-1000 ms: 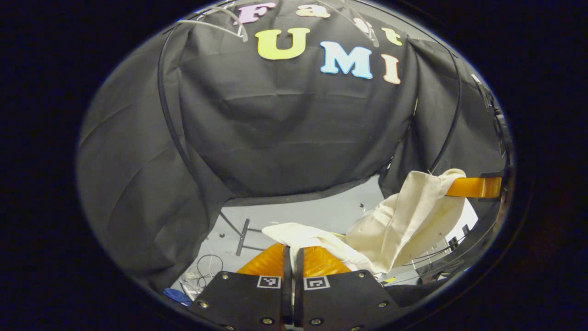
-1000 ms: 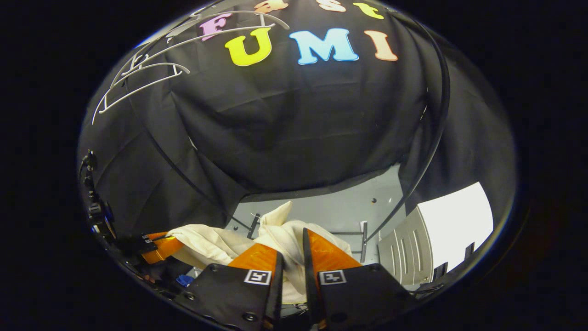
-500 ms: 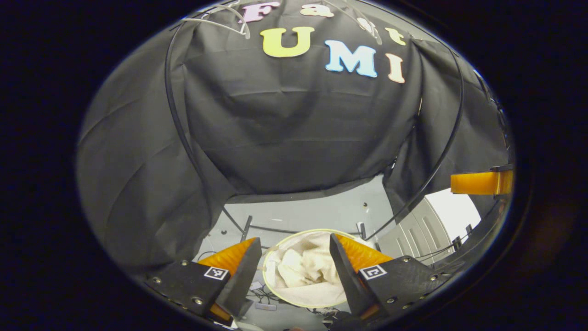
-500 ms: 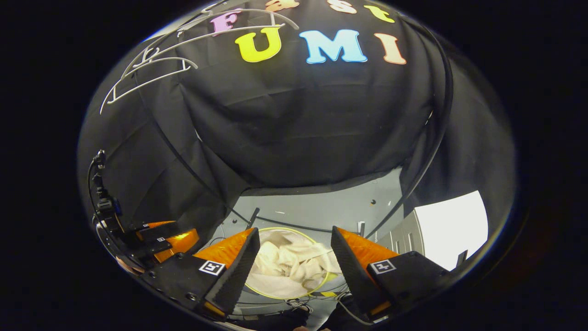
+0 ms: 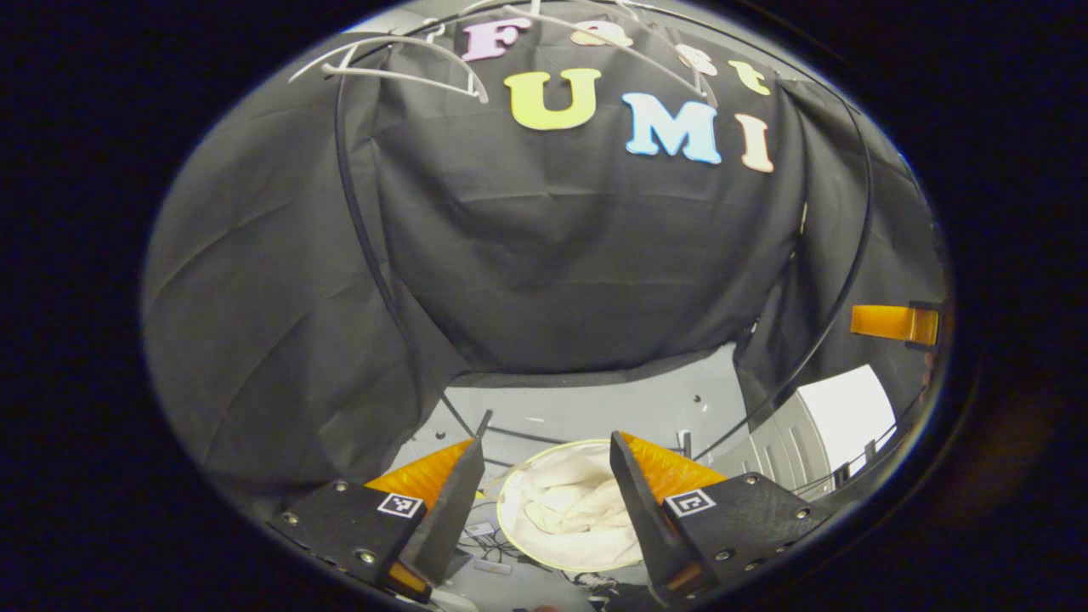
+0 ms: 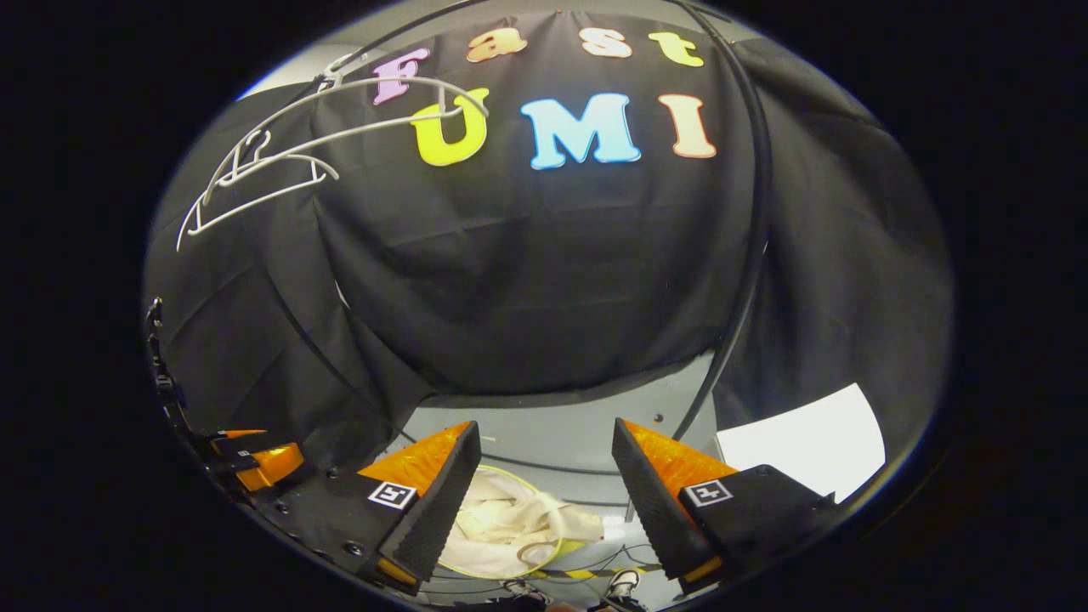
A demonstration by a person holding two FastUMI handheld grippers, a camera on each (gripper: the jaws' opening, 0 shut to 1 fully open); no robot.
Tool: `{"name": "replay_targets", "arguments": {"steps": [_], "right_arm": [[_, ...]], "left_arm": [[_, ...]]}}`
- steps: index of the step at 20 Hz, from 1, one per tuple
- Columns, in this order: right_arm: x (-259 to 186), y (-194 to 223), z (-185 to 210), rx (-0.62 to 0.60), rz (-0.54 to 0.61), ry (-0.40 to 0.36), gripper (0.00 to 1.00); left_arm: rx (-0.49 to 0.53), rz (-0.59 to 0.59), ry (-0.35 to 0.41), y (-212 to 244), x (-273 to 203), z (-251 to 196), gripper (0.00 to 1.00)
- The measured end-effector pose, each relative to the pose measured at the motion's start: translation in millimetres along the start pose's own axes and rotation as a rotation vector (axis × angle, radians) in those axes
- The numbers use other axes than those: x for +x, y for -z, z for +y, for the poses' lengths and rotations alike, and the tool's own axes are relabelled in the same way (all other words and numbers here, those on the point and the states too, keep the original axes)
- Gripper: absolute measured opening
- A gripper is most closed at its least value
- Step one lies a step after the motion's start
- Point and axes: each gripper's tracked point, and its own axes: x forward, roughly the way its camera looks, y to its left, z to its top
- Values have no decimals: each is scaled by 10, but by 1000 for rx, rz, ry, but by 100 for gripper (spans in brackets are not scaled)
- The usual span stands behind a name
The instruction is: Grasp the clothes on the hanger with both hands and then place them into the laundry hamper below.
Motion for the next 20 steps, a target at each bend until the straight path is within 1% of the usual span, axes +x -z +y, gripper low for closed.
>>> {"name": "replay_targets", "arguments": {"steps": [2, 4, 8, 10, 12, 13, 15, 16, 17, 18, 19, 20], "right_arm": [[-94, -167, -207, -20, -59, -2, 98], [-195, -401, -429, -53, -122, -2, 98], [-511, -870, -816, -83, -278, 14, 98], [-597, -1153, -949, -91, -355, 13, 98], [-761, -1347, -1066, -84, -432, -2, 98], [-815, -1444, -1112, -79, -460, -10, 98], [-992, -1548, -1270, -63, -515, -2, 98], [-1066, -1615, -1355, -47, -532, 11, 98], [-1118, -1637, -1420, -27, -543, 26, 93], [-1173, -1670, -1472, -8, -555, 39, 93], [-1235, -1722, -1522, 17, -572, 58, 100], [-1281, -1741, -1574, 39, -591, 78, 98]], "left_arm": [[-6, -47, -37, -266, -264, -191, 88], [12, -122, -74, -596, -534, -373, 87], [35, -363, -173, -1501, -1227, -714, 87], [8, -484, -199, -1848, -1644, -915, 87], [-51, -577, -192, -2141, -1942, -1160, 87], [-70, -608, -185, -2258, -2163, -1251, 87], [-68, -657, -171, -2492, -2414, -1436, 87], [-58, -678, -154, -2587, -2514, -1537, 87], [-52, -700, -131, -2701, -2621, -1652, 87], [-51, -720, -98, -2793, -2702, -1754, 87], [-54, -745, -68, -2866, -2782, -1820, 87], [-54, -774, -45, -2926, -2861, -1864, 87]]}}
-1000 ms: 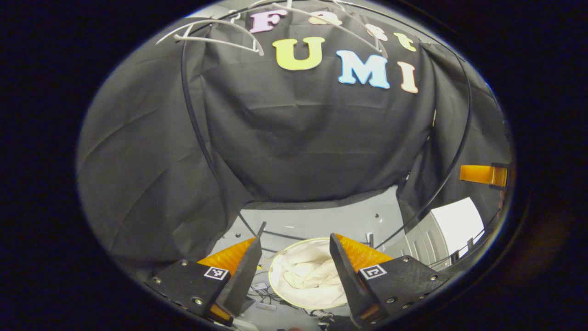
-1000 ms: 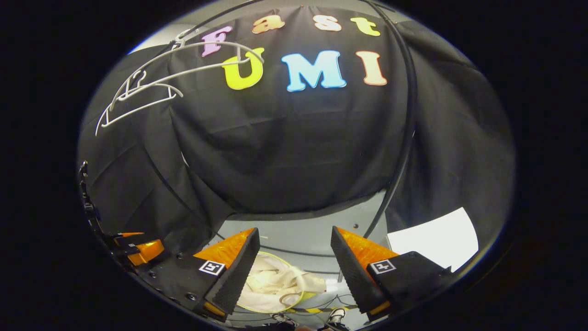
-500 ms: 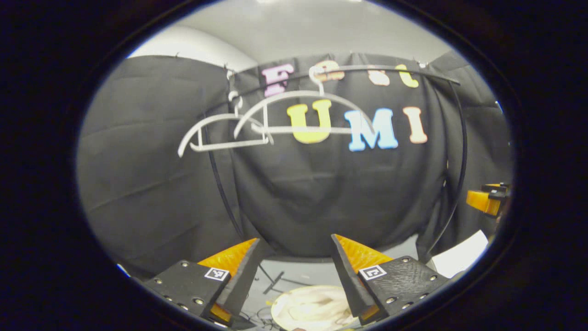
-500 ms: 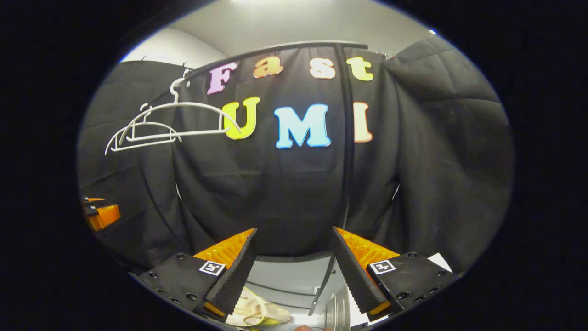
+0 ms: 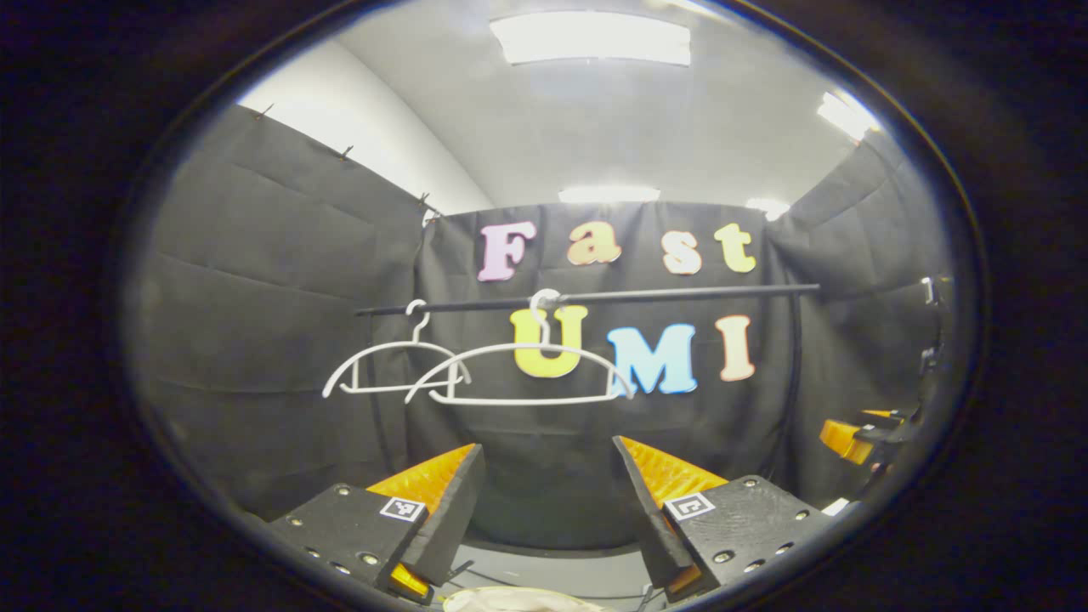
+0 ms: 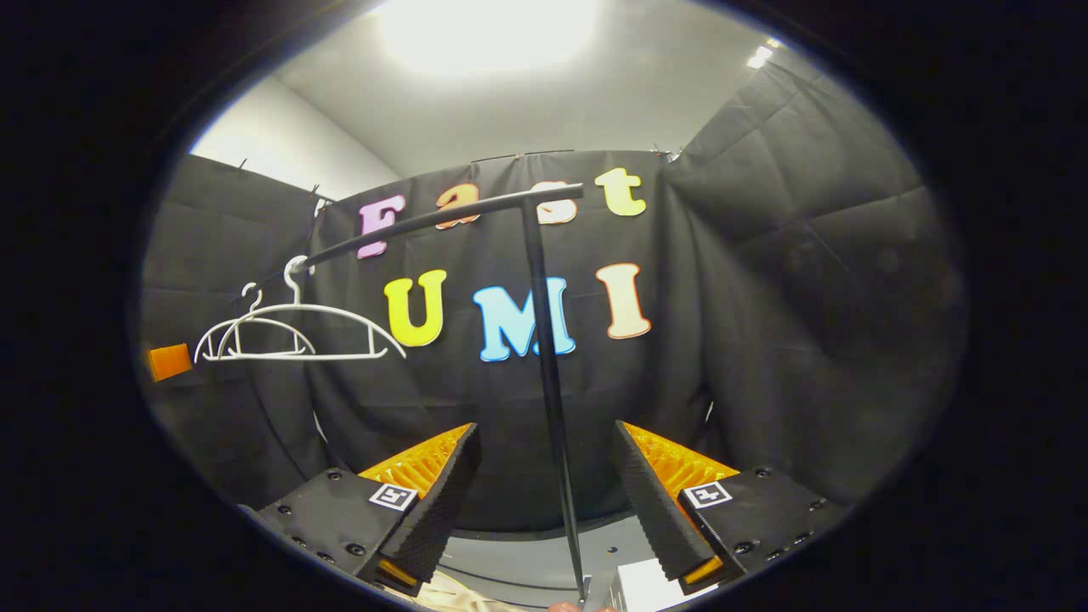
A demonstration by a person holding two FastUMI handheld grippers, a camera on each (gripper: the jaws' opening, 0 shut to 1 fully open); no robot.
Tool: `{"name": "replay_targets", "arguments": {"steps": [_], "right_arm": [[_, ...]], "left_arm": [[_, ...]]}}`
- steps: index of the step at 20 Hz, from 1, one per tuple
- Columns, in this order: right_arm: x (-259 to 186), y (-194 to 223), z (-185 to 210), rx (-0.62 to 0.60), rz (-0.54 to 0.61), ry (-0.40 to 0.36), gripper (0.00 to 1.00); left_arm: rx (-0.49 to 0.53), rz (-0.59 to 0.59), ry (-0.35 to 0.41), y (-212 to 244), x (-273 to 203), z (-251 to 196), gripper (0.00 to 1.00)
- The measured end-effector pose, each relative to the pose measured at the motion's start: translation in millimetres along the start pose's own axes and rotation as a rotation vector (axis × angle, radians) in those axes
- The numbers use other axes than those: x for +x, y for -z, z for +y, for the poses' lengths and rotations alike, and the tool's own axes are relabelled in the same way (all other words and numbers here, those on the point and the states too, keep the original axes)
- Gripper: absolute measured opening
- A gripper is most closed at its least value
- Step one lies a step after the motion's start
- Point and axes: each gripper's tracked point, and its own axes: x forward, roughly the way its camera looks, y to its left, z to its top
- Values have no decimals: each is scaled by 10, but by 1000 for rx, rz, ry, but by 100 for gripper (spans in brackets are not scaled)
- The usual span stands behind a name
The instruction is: Grasp the clothes on the hanger with both hands and then place them into the laundry hamper below.
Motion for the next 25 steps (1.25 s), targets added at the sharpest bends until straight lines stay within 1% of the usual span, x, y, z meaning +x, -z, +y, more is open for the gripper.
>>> {"name": "replay_targets", "arguments": {"steps": [2, 3, 5, 7, 9, 12, 13, 14, 15, 16, 17, 19, 20, 21, 22, 23, 24, 25], "right_arm": [[-60, -40, -75, 28, -24, 52, 98], [-98, -46, -79, 39, -29, 75, 98], [-207, -46, -69, 41, -34, 107, 98], [-307, -80, -70, 10, -52, 139, 98], [-379, -65, -51, -15, -61, 174, 98], [-502, 28, 101, -16, -45, 182, 98], [-541, 37, 131, -19, -43, 187, 93], [-561, 63, 163, -24, -35, 188, 98], [-594, 85, 218, -30, -29, 187, 98], [-628, 90, 261, -38, -30, 191, 93], [-666, 87, 279, -48, -38, 198, 98], [-731, 108, 297, -55, -51, 221, 98], [-760, 155, 325, -50, -36, 222, 98], [-799, 200, 381, -42, -19, 212, 93], [-842, 224, 425, -41, -9, 207, 93], [-875, 232, 417, -46, -8, 213, 100], [-895, 236, 390, -51, -6, 222, 98], [-909, 251, 391, -51, 1, 228, 98]], "left_arm": [[-25, -46, 31, -90, -50, -31, 87], [-49, -46, 52, -68, -57, -43, 87], [-117, -20, 109, 32, -24, -74, 87], [-154, 6, 122, 178, 54, 29, 87], [-151, 21, 126, 292, 105, 124, 87], [-113, 53, 125, 492, 110, 251, 87], [-94, 58, 118, 533, 88, 297, 87], [-77, 68, 117, 578, 82, 344, 87], [-63, 73, 127, 597, 55, 344, 87], [-55, 73, 146, 620, 25, 345, 87], [-48, 70, 161, 642, -12, 358, 87], [-37, 62, 169, 680, -54, 410, 87], [-30, 77, 166, 725, -61, 436, 87], [-25, 94, 156, 776, -78, 459, 87], [-22, 101, 145, 809, -82, 495, 87], [-20, 105, 142, 825, -97, 499, 87], [-18, 108, 150, 853, -97, 499, 87], [-13, 116, 156, 890, -94, 497, 87]]}}
